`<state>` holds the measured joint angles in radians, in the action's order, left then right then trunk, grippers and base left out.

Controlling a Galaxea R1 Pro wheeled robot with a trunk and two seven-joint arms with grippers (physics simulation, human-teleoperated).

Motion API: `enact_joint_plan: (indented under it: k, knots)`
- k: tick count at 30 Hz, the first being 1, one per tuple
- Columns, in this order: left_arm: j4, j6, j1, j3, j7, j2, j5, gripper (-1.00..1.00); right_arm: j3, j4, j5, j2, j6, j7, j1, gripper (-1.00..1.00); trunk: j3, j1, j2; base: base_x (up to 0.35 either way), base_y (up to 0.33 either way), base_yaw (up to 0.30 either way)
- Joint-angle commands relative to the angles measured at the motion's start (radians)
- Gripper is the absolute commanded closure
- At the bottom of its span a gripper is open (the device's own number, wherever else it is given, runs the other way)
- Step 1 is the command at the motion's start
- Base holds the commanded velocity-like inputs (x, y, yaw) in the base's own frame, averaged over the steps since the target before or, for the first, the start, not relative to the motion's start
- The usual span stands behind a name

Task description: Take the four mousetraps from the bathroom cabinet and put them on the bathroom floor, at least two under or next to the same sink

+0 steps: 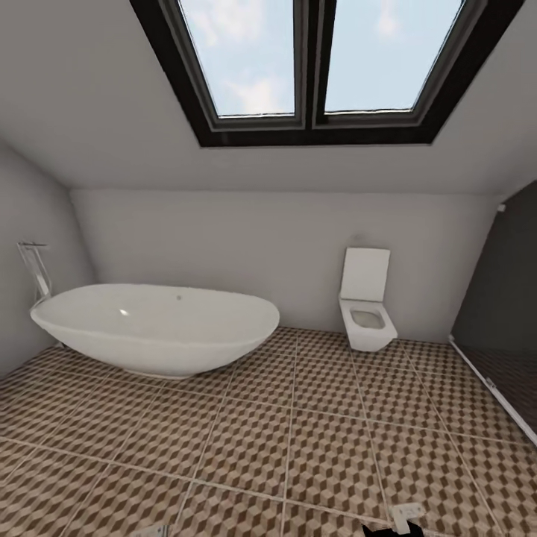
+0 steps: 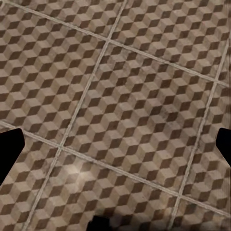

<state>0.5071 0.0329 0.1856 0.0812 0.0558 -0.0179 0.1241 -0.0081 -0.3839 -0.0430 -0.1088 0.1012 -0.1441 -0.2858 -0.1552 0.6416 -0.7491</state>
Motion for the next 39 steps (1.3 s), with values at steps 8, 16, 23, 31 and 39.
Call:
enact_joint_plan:
  k: [8,16,23,31,39]
  knots:
    - [0.002,0.002,0.000,-0.001,0.003,0.000,0.010,-1.00,-0.002,0.000,-0.005,0.000,0.003,-0.003,-0.001,-1.00,0.024,-0.031,0.055,0.000,0.000,-0.270]
    - [0.002,0.002,0.000,-0.001,0.003,-0.001,0.009,-1.00,-0.002,0.000,-0.005,0.000,0.004,-0.003,-0.001,-1.00,0.049,-0.061,0.111,0.000,0.000,-0.272]
    - [0.002,0.002,0.000,-0.001,0.003,-0.001,0.009,-1.00,-0.001,0.001,-0.005,0.000,0.004,-0.003,-0.001,-1.00,0.071,-0.088,0.160,0.000,0.000,-0.272]
    - [0.002,0.002,0.000,-0.001,0.003,0.001,0.008,-1.00,-0.002,0.000,-0.005,0.000,0.005,-0.003,-0.001,-1.00,0.096,-0.119,0.216,0.000,0.000,-0.272]
    - [0.002,0.002,0.000,-0.001,0.003,0.002,0.008,-1.00,-0.002,0.001,-0.005,0.000,0.005,0.000,-0.001,-1.00,0.121,-0.149,0.272,0.000,0.000,-0.272]
